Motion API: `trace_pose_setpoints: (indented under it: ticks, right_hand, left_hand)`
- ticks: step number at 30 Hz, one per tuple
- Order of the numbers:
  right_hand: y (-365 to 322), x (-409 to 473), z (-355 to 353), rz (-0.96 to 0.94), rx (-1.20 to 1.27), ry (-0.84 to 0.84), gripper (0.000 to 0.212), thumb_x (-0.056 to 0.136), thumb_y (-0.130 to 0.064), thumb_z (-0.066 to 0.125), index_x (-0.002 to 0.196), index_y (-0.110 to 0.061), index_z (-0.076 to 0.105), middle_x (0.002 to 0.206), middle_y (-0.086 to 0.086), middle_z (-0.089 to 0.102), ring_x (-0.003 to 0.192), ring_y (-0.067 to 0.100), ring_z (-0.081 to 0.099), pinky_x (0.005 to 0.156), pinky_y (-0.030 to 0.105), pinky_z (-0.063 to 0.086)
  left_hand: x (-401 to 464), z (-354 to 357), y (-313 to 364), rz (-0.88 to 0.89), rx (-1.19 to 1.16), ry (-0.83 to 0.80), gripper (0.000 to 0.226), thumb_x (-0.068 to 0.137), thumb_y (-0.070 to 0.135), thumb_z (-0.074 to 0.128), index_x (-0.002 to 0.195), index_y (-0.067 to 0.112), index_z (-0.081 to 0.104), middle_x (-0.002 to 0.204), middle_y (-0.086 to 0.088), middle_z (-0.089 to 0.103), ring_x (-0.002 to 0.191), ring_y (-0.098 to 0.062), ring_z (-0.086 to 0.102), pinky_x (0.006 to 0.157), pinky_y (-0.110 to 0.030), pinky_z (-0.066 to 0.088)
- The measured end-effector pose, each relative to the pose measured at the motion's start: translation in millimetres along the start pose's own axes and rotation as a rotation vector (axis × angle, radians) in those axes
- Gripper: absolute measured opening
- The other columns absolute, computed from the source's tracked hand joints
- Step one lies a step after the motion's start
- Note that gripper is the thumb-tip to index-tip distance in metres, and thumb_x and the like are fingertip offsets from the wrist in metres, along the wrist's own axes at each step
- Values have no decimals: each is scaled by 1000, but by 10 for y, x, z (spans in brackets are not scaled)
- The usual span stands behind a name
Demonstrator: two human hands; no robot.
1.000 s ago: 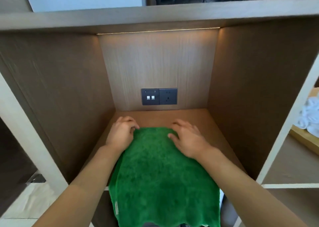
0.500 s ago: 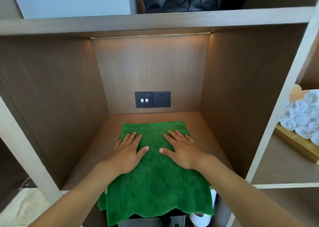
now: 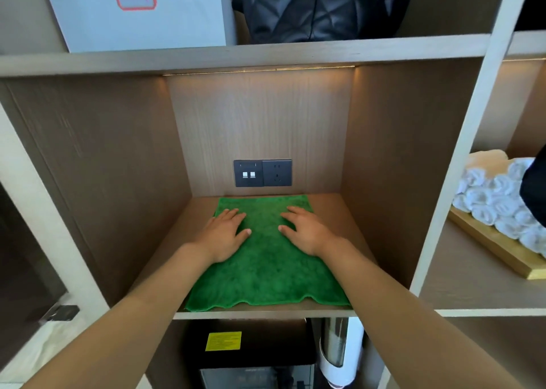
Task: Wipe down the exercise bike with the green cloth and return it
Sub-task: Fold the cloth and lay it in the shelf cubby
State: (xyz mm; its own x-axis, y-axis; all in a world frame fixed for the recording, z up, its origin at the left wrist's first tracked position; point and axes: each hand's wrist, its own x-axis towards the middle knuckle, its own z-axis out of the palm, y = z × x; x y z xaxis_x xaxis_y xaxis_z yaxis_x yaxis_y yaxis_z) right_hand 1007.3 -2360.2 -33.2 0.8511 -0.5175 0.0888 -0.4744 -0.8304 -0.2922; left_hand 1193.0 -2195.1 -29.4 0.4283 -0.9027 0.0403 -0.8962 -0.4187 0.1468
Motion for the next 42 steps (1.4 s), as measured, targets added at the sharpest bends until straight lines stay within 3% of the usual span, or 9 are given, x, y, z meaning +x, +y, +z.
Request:
trace_pose_setpoints:
  ticks: [4,9,14,19,22,25,30,38,42]
  right_hand:
    - [-181,-513,-133,-121,109,39,54,105,-38,62,154,-16,53,164,5,44,153,22,37,125,29,27]
    - [-332,-1412,30,-267,239,-23,73,87,-68,70,150,-34,56,159,-21,43,143,-8,33,114,10,19]
    - [-288,-1692,171,-286,58,59,69,98,-62,61,160,-44,36,164,-34,18,152,-14,8,128,19,5]
    - [-202,-1795,167,-308,151,101,51,103,-45,62,152,-36,53,160,-29,36,151,-11,24,126,17,13]
    - [-155,-1850,163,-337,214,189,34,104,-25,67,138,-21,71,148,-14,60,143,2,49,123,25,33]
    - [-83,-1880,121,-297,163,349,21,96,-4,75,115,-12,81,123,-3,77,116,19,73,100,41,59]
    - [-75,-1837,-59,-164,80,546,20,86,0,81,98,-16,81,98,-2,79,89,26,76,71,46,63]
    - [-329,-863,-865,-7,88,588,22,99,-10,63,109,-21,80,108,10,78,101,37,71,90,47,59]
    - [-358,-878,-1062,-229,123,814,26,90,3,67,105,-14,80,104,3,78,97,25,72,92,37,57]
  left_hand:
    - [-744,-81,189,234,-206,153,47,104,54,54,145,34,60,155,9,54,147,-10,44,120,-25,28]
    - [-1581,80,175,248,-189,99,61,86,80,57,140,51,58,142,44,39,136,22,29,113,-12,25]
    - [-1767,218,180,216,-265,231,42,95,46,73,136,44,66,147,35,50,144,12,38,121,-18,30]
    - [-1890,319,189,244,-321,364,28,93,22,79,120,30,80,132,25,68,131,5,59,114,-25,45]
    - [-1920,315,159,273,-284,464,19,95,17,76,112,24,82,119,18,76,115,0,69,105,-16,48]
    - [-1924,218,115,281,-224,556,14,94,21,69,101,21,81,101,15,77,95,-6,72,87,-23,55]
    - [-1818,6,12,285,-245,597,10,93,21,70,98,22,79,96,18,74,87,-4,71,77,-32,57]
    - [-792,-915,-66,192,-278,710,15,93,7,75,102,16,83,104,0,81,97,-21,75,95,-43,58]
    - [-854,-1150,-103,237,-278,919,14,92,9,76,100,19,80,101,4,78,93,-17,73,91,-36,57]
